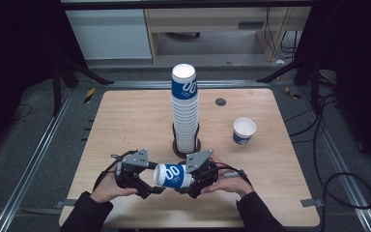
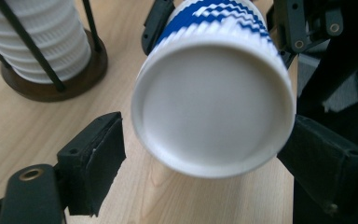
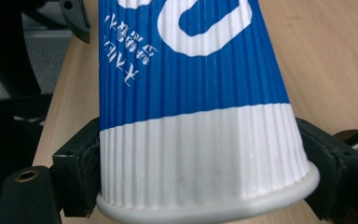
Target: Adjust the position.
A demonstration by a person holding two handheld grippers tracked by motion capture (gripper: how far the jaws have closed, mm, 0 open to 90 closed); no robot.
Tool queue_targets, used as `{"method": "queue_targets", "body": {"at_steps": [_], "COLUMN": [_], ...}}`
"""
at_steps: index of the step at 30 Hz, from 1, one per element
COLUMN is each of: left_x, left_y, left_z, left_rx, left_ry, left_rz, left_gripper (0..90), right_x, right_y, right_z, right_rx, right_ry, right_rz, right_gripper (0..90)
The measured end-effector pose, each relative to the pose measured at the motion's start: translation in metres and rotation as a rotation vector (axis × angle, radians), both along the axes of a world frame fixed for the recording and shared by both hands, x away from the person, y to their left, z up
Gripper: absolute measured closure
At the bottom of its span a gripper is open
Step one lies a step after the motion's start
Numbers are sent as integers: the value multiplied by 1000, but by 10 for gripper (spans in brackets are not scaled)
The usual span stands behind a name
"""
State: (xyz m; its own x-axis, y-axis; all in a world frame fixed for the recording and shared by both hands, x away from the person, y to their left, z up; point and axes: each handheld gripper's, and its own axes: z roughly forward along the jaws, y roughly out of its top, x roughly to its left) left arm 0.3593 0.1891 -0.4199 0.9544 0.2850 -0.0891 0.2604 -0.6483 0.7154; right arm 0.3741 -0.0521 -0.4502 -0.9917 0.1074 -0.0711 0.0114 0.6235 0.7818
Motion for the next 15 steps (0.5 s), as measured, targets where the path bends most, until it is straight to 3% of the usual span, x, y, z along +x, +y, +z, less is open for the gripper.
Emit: {"method": "queue_targets", "body": {"at_steps": [7,15], "left_x": [-2,-4], "left_y": [-10,-15], "left_z": [-8,-13], "left_rx": [99,125], "left_ry": [10,33], "left_rz": [-36,-57], "left_gripper": [166,250], "right_x": [-5,-8], "right_y": [13,18], "right_z": [-10,-14], "right_rx": [-68,-111], "right_ry": [5,10], "right_rz": [37,42], "right_gripper": [159,159]}}
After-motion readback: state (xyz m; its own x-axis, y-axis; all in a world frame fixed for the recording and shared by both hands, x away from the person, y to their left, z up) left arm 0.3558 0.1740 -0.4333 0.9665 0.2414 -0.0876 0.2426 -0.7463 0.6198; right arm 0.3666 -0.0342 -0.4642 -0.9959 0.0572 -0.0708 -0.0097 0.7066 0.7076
